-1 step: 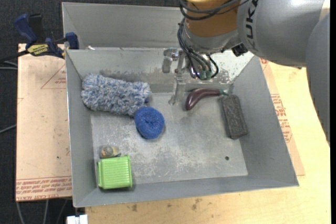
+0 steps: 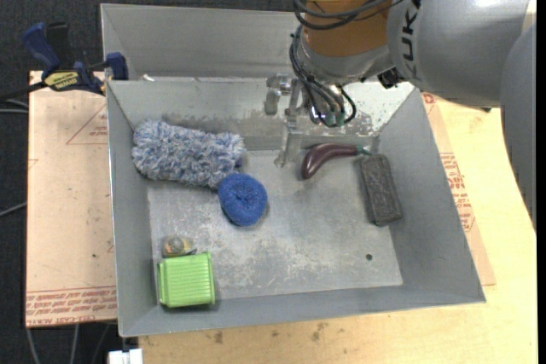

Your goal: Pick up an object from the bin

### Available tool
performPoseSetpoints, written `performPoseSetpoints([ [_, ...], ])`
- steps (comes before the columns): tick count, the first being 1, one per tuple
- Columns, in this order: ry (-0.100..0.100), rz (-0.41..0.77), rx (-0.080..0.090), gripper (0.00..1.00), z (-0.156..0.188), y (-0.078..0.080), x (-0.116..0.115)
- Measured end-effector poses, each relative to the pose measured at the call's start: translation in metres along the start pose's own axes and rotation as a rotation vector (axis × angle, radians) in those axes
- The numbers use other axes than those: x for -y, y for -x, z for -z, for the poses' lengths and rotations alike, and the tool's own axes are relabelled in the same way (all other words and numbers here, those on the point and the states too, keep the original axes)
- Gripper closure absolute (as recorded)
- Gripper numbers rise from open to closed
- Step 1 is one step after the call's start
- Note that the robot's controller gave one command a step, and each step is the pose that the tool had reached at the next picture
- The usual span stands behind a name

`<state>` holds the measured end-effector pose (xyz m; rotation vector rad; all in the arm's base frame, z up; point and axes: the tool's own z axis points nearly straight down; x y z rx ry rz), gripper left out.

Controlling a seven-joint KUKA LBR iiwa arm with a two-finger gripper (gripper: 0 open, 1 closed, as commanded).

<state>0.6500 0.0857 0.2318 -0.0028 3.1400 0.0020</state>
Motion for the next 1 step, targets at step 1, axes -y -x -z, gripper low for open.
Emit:
performPoseSetpoints([
  [1, 0.000, -0.029, 0.004, 0.00, -0.0550, -0.0250, -0.0314],
])
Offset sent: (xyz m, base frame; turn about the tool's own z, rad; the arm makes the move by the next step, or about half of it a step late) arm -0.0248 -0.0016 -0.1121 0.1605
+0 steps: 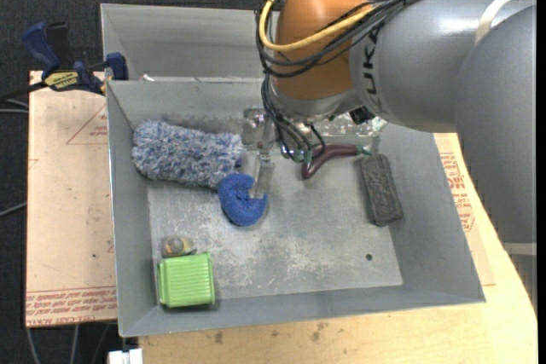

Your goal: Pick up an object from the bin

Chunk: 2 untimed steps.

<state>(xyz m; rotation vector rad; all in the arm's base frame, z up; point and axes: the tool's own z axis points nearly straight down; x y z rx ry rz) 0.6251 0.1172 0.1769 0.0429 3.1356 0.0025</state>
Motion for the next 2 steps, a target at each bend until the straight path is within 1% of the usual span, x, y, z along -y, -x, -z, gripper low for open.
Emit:
performPoseSetpoints([
  [1, 0.002, -0.108, -0.004, 0.00, -0.045, -0.001, 0.018],
  [2, -0.005, -0.080, -0.007, 0.00, -0.064, -0.007, 0.021],
])
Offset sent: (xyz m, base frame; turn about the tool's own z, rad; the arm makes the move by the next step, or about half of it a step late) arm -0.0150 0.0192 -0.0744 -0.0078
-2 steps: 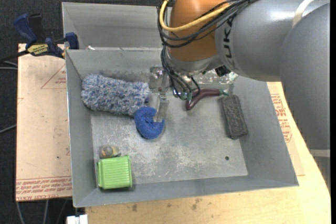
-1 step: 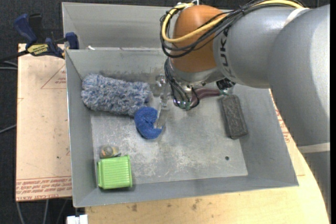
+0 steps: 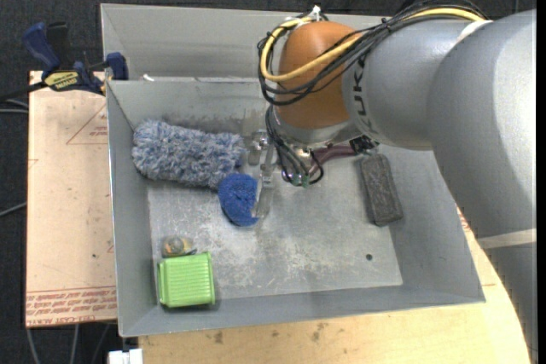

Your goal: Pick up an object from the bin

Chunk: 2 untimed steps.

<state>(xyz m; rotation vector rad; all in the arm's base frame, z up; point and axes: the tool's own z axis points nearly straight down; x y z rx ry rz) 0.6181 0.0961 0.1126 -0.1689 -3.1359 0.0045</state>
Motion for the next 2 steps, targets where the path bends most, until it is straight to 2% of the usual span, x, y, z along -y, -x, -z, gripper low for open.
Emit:
performPoseSetpoints([
  [1, 0.004, 0.200, 0.008, 0.00, -0.023, 0.014, -0.018],
  [2, 0.002, 0.742, 0.011, 1.00, -0.037, -0.036, -0.054],
])
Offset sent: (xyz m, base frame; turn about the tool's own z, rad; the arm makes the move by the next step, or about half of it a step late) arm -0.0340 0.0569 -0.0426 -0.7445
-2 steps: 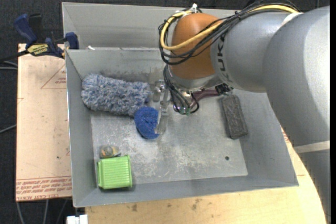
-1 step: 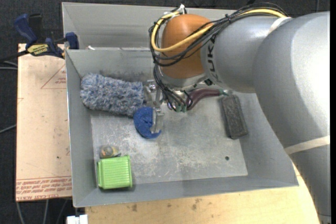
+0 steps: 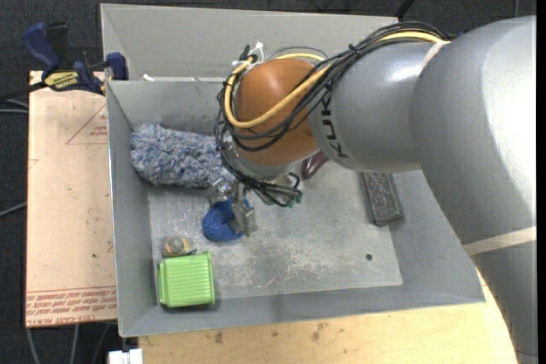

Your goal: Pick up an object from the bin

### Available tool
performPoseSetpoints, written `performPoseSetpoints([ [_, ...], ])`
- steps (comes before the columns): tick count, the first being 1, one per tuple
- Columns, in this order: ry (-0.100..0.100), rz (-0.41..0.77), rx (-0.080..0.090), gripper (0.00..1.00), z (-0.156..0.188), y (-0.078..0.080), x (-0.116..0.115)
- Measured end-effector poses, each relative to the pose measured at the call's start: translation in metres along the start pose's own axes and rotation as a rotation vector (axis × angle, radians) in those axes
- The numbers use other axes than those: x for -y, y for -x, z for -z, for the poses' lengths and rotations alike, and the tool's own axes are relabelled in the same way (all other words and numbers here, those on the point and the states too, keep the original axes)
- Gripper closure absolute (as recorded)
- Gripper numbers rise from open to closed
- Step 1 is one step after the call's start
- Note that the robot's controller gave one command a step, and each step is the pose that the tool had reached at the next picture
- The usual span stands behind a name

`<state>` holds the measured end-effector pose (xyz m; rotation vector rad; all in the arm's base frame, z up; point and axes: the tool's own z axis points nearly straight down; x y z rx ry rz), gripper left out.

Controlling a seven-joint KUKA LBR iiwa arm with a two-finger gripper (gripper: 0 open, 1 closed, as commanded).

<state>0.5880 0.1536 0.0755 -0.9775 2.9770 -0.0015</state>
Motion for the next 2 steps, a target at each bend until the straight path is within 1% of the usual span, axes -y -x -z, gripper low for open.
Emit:
performPoseSetpoints([
  [1, 0.000, -0.001, 0.000, 1.00, 0.000, 0.000, 0.000],
  [2, 0.000, -0.035, 0.003, 1.00, 0.161, -0.005, -0.003],
])
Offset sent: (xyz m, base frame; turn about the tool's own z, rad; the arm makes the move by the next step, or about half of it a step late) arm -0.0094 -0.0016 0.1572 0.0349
